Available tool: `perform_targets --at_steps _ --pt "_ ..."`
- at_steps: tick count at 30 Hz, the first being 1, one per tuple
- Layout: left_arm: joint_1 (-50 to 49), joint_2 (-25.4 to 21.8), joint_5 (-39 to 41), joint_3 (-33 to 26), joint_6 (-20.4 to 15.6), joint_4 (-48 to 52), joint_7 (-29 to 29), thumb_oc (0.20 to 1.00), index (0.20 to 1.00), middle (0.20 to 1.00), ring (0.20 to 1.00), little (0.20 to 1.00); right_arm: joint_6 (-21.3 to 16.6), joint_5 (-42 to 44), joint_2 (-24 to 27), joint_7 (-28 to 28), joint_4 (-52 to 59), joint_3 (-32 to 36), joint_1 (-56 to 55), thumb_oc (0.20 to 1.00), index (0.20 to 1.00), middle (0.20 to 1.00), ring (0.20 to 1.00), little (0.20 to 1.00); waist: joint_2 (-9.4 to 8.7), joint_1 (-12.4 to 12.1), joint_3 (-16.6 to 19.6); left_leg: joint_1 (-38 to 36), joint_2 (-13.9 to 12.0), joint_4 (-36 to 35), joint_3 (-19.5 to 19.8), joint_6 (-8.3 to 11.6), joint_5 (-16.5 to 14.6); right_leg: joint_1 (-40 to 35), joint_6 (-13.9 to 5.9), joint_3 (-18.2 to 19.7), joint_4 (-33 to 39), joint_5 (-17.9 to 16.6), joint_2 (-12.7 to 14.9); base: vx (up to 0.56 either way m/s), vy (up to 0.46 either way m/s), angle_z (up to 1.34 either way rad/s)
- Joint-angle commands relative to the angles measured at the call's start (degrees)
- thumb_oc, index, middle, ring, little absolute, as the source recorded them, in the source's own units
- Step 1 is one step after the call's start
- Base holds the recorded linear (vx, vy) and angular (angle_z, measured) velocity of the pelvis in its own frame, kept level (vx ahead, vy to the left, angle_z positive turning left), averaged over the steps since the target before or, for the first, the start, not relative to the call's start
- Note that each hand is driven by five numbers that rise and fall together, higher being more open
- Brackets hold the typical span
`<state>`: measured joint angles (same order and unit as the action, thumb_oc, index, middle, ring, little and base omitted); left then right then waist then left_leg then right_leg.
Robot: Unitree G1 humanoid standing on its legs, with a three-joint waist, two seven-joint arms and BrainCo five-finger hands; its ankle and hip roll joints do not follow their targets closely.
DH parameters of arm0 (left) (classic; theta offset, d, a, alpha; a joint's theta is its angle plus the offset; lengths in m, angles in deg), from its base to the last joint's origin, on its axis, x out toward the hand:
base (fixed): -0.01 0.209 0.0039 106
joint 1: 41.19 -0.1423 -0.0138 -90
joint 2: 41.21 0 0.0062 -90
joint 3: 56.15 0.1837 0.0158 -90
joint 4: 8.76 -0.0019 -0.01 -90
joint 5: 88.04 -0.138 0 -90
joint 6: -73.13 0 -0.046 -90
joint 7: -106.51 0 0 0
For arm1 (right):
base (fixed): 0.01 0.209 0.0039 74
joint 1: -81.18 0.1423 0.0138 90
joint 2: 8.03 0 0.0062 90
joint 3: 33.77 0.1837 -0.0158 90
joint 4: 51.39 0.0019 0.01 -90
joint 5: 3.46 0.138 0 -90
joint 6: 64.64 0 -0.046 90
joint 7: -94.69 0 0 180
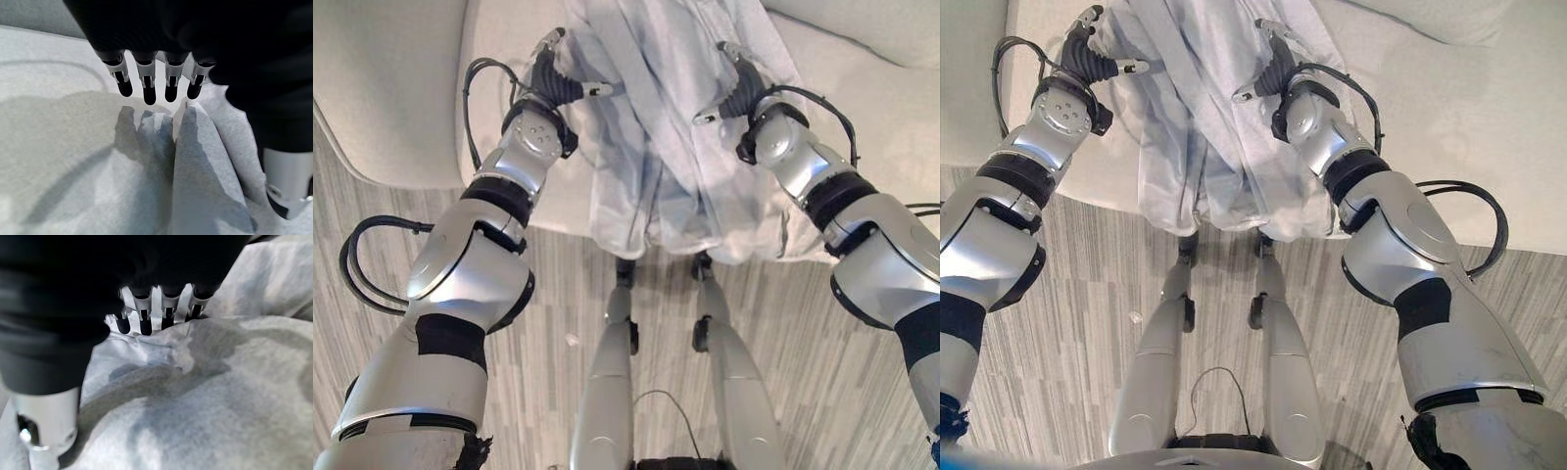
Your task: Hang the clothes on the sofa on the clothes rack.
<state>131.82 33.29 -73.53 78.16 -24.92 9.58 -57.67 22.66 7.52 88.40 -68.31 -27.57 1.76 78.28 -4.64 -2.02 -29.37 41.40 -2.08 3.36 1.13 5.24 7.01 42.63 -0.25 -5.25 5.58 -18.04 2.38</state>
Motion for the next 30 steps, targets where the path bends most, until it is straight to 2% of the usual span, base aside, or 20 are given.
perform_targets --at_steps 1,10,11,18,22,26,30 --pt "4.33 -1.48 -2.03 0.57 -0.32 -1.16 2.46 1.0 1.0 1.0 1.0 1.0 -0.65 -1.59 -1.03 2.4 -3.37 0.3 3.02 1.0 1.0 1.0 1.0 1.0 0.63 -1.25 2.44 -1.63 -0.29 -8.36 2.77 0.62 6.38 -4.62 -8.98 2.16 -0.58 5.85 2.33 0.0 0.013 -0.03" --pt "4.73 -3.57 -2.32 0.82 0.29 0.13 4.52 1.0 1.0 1.0 1.0 1.0 -0.66 -2.29 1.67 8.0 3.05 3.44 2.82 1.0 1.0 1.0 1.0 1.0 1.0 -0.37 3.08 -1.71 0.31 -8.36 2.46 0.23 5.67 -4.34 -8.9 2.68 -0.58 6.03 2.4 0.0 0.023 -0.02" --pt "5.35 -4.52 -2.48 1.11 0.43 0.46 4.95 1.0 1.0 1.0 1.0 1.0 -0.93 -2.1 2.83 9.92 5.91 4.88 3.21 1.0 1.0 1.0 1.0 1.0 0.98 -0.11 3.46 -1.5 0.46 -8.36 2.28 0.25 5.47 -4.09 -9.01 2.72 -0.58 5.97 2.46 0.01 0.037 0.0" --pt "6.99 -6.26 -2.7 1.46 0.56 1.07 5.32 1.0 1.0 1.0 1.0 1.0 -1.49 -2.79 6.43 13.5 14.86 8.78 3.09 1.0 1.0 1.0 1.0 1.0 0.39 0.9 4.29 -0.66 0.42 -8.36 2.44 0.24 5.35 -3.37 -9.25 2.7 -0.58 5.94 2.51 0.0 0.01 0.0" --pt "8.44 -6.16 -2.08 2.91 0.24 0.11 4.63 1.0 1.0 1.0 1.0 1.0 -3.05 0.92 7.19 12.17 14.36 7.81 4.82 1.0 1.0 1.0 1.0 1.0 -0.07 0.91 4.55 -0.54 0.26 -8.36 2.44 0.38 5.08 -3.3 -9.33 2.46 -0.58 6.04 2.46 0.0 0.002 0.02" --pt "9.76 -5.88 -1.4 5.1 0.02 -1.59 3.43 1.0 1.0 1.0 1.0 1.0 -4.08 5.94 6.18 8.66 9.77 4.05 7.46 1.0 1.0 1.0 1.0 1.0 -0.78 0.8 4.68 -0.37 -0.02 -8.36 2.65 0.65 5.42 -3.24 -9.46 2.06 -0.58 5.73 2.43 0.0 -0.001 0.01" --pt "10.82 -5.12 0.14 7.09 -0.2 -3.64 1.67 1.0 1.0 1.0 1.0 1.0 -4.07 12.08 4.54 3.0 1.99 -1.05 10.73 1.0 1.0 1.0 1.0 1.0 -2.6 0.83 4.96 -0.21 -0.57 -8.36 3.07 1.16 5.88 -3.28 -9.59 1.49 -0.58 5.55 2.12 0.0 -0.033 -0.03"
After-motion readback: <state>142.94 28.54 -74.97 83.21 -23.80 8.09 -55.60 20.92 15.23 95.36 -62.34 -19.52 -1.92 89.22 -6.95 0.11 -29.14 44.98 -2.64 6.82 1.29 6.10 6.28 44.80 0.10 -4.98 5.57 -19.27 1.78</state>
